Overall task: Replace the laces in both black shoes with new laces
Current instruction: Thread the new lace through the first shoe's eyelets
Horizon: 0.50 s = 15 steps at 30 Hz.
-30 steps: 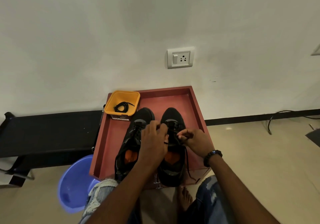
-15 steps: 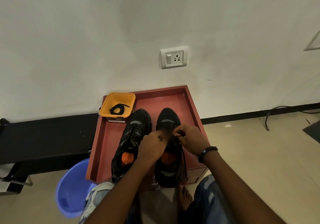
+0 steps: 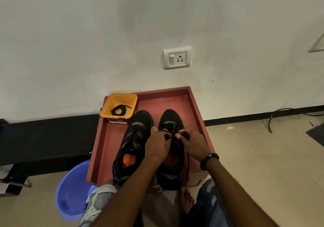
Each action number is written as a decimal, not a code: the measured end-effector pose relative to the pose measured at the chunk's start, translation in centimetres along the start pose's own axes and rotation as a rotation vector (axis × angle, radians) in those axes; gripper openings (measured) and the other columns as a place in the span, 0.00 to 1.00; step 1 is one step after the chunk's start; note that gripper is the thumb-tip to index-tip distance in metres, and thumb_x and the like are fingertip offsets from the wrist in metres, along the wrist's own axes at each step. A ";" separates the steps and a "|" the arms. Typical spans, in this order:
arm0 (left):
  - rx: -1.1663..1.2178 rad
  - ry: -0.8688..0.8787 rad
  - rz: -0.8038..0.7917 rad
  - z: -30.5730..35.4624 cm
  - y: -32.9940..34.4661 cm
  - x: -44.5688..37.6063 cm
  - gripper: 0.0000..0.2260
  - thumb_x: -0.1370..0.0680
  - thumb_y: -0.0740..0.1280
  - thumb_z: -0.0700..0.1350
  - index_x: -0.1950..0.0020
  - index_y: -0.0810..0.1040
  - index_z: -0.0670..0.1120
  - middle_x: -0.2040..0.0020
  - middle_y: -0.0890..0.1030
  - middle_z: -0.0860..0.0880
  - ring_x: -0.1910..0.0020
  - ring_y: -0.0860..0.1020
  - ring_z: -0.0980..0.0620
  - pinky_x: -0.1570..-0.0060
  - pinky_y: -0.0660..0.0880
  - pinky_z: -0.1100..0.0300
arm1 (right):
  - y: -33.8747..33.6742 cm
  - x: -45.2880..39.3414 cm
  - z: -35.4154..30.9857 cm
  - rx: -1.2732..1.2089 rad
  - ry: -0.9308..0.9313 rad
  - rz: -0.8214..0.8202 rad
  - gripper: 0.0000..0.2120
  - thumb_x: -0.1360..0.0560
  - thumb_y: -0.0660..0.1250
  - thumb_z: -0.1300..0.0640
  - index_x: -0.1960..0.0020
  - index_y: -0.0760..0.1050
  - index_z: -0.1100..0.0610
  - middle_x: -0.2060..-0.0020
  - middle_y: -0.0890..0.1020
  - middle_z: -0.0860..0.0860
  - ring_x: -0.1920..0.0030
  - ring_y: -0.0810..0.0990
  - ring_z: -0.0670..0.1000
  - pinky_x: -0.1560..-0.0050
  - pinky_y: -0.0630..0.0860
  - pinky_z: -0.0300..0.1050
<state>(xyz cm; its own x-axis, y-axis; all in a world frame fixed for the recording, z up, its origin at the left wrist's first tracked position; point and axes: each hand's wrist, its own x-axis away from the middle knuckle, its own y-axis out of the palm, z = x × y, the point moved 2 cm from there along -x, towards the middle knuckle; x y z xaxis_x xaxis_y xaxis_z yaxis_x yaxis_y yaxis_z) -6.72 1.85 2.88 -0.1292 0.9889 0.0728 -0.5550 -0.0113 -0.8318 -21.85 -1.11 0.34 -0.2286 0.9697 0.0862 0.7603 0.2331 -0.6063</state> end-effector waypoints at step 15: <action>0.152 -0.010 -0.109 -0.9 0.1 -0.5 0.13 0.23 0.72 0.48 0.40 0.81 0.46 0.43 0.65 0.50 0.46 0.73 0.52 0.45 0.69 0.64 | 0.8 1.6 2.0 -0.601 0.137 0.106 0.09 0.23 0.69 0.62 0.43 0.76 0.57 0.51 0.83 0.52 0.49 0.83 0.48 0.49 0.80 0.40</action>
<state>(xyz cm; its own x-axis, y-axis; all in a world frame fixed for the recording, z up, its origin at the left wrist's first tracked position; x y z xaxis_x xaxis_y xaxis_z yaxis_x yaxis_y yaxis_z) -5.97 1.51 2.24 -0.0697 0.9840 0.1642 -0.6836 0.0728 -0.7262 -22.84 0.53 -1.53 -0.0840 0.9811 0.1746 0.9928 0.0974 -0.0695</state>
